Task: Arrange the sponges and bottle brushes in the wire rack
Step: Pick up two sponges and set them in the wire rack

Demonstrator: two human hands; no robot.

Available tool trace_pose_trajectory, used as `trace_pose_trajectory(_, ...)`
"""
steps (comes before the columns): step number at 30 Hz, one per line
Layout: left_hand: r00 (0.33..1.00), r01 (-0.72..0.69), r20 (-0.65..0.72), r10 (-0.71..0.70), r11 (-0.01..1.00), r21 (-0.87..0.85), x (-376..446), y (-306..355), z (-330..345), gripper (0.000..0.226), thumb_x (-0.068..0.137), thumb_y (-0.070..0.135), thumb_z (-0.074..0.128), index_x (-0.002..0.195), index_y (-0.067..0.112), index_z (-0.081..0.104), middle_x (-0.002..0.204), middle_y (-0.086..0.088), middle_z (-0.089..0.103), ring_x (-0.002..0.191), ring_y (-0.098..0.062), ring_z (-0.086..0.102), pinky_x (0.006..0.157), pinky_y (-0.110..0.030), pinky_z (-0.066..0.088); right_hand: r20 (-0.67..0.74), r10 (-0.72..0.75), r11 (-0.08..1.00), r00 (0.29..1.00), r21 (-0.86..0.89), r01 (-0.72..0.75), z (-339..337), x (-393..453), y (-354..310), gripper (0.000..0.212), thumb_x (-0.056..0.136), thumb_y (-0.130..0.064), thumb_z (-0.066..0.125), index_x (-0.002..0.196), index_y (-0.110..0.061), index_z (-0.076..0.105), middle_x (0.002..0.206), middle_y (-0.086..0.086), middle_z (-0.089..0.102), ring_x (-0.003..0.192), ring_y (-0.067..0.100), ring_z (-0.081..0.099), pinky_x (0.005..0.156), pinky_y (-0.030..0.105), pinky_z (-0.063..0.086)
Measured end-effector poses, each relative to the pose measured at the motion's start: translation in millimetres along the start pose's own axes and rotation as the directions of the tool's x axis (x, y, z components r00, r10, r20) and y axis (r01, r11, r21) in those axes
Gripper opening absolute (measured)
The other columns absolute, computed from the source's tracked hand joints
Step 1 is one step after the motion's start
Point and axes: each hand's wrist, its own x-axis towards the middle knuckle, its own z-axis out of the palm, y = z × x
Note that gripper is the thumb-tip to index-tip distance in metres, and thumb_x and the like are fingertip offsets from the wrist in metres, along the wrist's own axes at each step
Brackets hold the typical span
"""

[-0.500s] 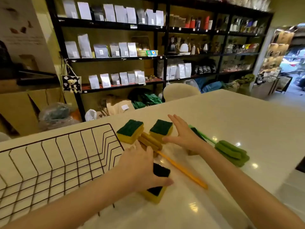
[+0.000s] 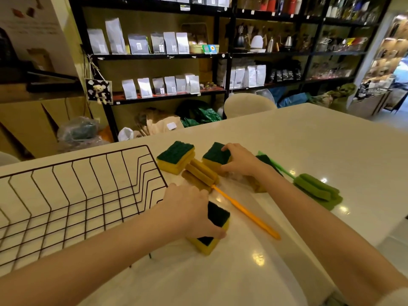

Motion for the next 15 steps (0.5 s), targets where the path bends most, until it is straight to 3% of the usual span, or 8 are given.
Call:
trace_pose_trajectory(3,0.999,-0.038,-0.024,0.037,0.998,-0.052,-1.0,0.2,1.4,0.083,0.067,0.073,0.052,0.13,0.021,0.036,0.115,-0.005,0.053,0.088,-0.019,0.044,0.071,-0.032,0.038,-0.03,0.011,1.0,0.999,0.006,-0.01,-1.6,1.7,1.8,0.065,0.074,-0.029,0.07,0.129,-0.014,0.039,0.131,0.013,0.04,0.112,0.026,0.044,0.082,0.031,0.043)
trace_pose_trajectory(6,0.994,-0.088,-0.067,0.081,0.99,-0.111,-0.7,-0.3,2.4,0.083,0.067,0.07,0.055,0.132,0.023,0.033,0.115,-0.005,0.052,0.09,-0.018,0.046,0.069,-0.031,0.044,0.01,0.03,0.999,1.0,0.017,-0.03,-2.2,5.1,2.1,0.065,0.072,-0.031,0.07,0.127,-0.015,0.039,0.128,0.013,0.041,0.108,0.024,0.044,0.079,0.031,0.043)
trace_pose_trajectory(10,0.965,-0.199,-0.216,0.146,0.949,-0.246,-2.0,-2.4,-4.9,0.079,0.067,0.064,0.06,0.13,0.024,0.034,0.116,-0.002,0.052,0.101,-0.018,0.051,0.074,-0.031,0.051,-0.013,0.046,0.996,0.999,0.071,-0.045,-3.4,9.3,-0.9,0.06,0.072,-0.04,0.071,0.12,-0.015,0.045,0.119,0.011,0.048,0.092,0.019,0.046,0.06,0.024,0.036)
trace_pose_trajectory(15,0.9,-0.329,-0.418,0.12,0.816,-0.474,-5.9,-16.7,-25.7,0.078,0.068,0.058,0.064,0.133,0.03,0.03,0.117,0.004,0.049,0.103,-0.011,0.047,0.08,-0.027,0.052,-0.206,0.035,0.993,0.978,0.113,-0.011,-16.1,10.3,-3.6,0.057,0.066,-0.039,0.075,0.112,-0.016,0.05,0.117,0.01,0.05,0.091,0.016,0.045,0.071,0.029,0.039)
